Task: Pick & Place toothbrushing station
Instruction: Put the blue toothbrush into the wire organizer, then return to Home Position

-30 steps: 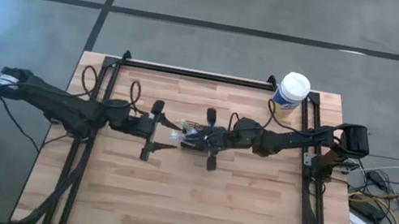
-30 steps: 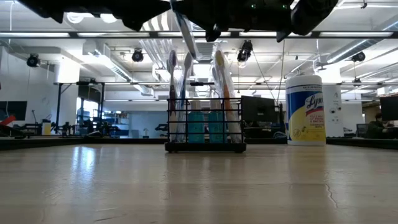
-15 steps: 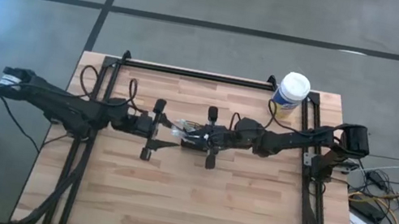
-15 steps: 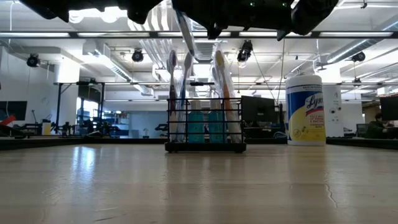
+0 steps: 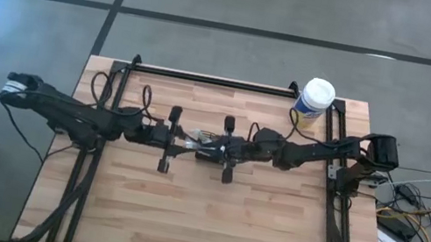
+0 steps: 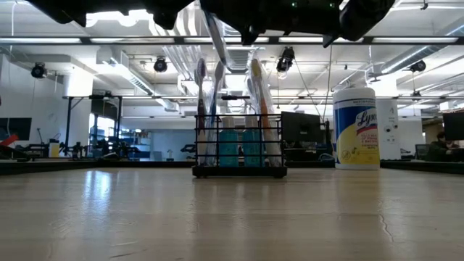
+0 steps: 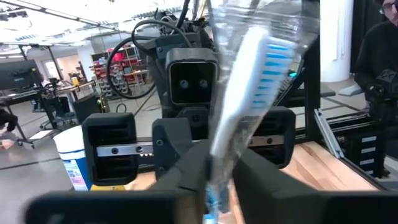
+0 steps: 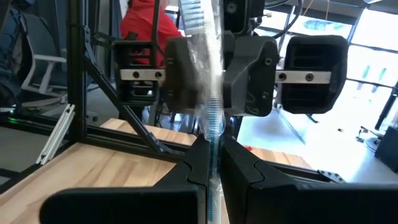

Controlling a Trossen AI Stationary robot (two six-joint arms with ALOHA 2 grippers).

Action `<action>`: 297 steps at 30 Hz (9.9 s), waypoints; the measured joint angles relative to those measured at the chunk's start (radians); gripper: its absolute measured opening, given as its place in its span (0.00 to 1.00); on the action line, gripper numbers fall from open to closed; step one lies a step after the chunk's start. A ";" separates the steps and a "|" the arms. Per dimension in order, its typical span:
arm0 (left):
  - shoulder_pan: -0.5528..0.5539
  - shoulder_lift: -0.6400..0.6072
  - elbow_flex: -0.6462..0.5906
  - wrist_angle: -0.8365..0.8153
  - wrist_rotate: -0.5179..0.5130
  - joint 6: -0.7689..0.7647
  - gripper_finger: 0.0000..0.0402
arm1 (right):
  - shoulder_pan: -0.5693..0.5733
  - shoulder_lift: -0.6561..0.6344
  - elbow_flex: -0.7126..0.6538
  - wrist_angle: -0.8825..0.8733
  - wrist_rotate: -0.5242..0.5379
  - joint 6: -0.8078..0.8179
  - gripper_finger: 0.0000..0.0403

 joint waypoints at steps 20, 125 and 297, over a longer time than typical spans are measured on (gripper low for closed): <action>-0.021 -0.086 0.002 -0.119 0.020 -0.001 0.05 | 0.011 -0.157 0.000 -0.232 0.001 0.033 0.50; -0.006 -0.628 -0.217 -0.599 -0.148 0.017 0.02 | 0.019 -0.898 -0.817 0.061 0.102 0.106 0.03; 0.045 -1.130 -0.606 -0.604 -0.009 -0.223 0.05 | -0.063 -1.670 -0.914 -0.707 0.211 0.255 0.03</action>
